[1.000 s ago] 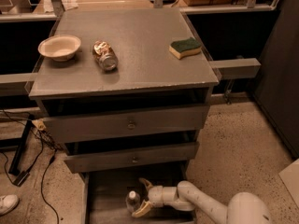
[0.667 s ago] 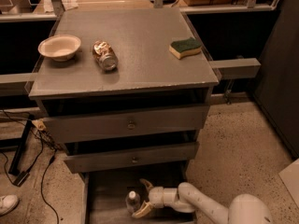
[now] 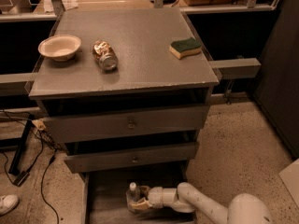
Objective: Pick blue plastic bottle from bottom drawer and place on counter
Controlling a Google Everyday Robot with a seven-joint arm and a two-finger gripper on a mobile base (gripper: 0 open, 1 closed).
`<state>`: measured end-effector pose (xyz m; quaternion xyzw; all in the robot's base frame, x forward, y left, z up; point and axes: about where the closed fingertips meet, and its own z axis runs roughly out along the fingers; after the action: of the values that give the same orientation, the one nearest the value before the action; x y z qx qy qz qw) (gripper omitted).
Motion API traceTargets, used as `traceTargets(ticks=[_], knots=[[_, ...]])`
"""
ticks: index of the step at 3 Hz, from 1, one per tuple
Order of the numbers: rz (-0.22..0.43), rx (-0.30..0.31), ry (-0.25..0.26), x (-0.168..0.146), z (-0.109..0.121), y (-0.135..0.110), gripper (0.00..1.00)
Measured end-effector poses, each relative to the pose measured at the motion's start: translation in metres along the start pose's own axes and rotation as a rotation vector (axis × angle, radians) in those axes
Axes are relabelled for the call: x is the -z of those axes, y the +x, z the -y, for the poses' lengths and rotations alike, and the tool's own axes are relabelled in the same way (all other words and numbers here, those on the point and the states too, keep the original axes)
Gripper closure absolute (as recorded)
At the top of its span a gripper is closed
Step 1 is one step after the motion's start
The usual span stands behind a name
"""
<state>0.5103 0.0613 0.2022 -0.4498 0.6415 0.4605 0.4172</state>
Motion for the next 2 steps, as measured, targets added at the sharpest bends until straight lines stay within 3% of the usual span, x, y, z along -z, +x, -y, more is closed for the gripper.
traceTargets(ticks=[2], knots=[[0.000, 0.000, 0.000, -0.0001, 0.0000, 0.0000, 0.97]])
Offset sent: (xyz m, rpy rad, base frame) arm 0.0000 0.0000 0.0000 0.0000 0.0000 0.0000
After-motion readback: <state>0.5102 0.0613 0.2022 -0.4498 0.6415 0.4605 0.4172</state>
